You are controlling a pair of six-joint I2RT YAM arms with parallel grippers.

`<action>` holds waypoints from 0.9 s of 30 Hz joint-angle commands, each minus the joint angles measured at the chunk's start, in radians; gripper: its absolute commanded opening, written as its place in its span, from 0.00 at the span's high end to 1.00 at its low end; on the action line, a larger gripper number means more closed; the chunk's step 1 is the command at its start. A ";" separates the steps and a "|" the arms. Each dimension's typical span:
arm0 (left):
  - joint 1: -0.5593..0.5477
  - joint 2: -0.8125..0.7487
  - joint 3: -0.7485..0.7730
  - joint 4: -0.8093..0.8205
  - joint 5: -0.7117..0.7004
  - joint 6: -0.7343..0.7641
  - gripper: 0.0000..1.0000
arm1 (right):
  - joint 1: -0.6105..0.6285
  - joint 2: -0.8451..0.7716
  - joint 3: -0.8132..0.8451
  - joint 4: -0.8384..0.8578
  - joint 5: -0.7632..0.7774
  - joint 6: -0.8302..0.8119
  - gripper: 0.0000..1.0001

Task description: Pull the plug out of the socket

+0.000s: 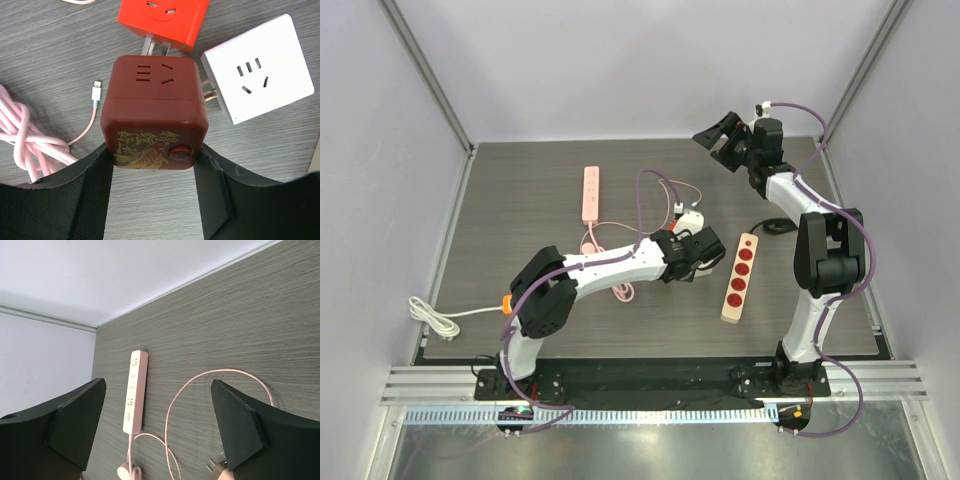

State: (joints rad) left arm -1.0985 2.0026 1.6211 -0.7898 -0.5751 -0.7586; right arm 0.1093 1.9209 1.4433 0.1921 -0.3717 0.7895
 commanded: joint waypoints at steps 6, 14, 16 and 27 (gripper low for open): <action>0.005 0.022 0.006 0.057 0.035 -0.012 0.89 | 0.000 -0.017 0.003 0.066 -0.022 0.017 0.07; 0.014 0.044 0.010 0.075 0.084 0.004 0.69 | -0.002 -0.022 0.005 0.060 -0.027 0.016 0.07; 0.014 0.045 0.013 0.075 0.089 0.008 0.61 | 0.000 -0.020 0.005 0.058 -0.030 0.014 0.07; 0.029 -0.027 -0.009 0.112 0.055 0.045 0.09 | 0.000 -0.010 0.011 0.056 -0.035 0.019 0.07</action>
State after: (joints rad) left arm -1.0767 2.0499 1.6203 -0.7280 -0.4816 -0.7319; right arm 0.1093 1.9213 1.4429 0.2096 -0.3954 0.8078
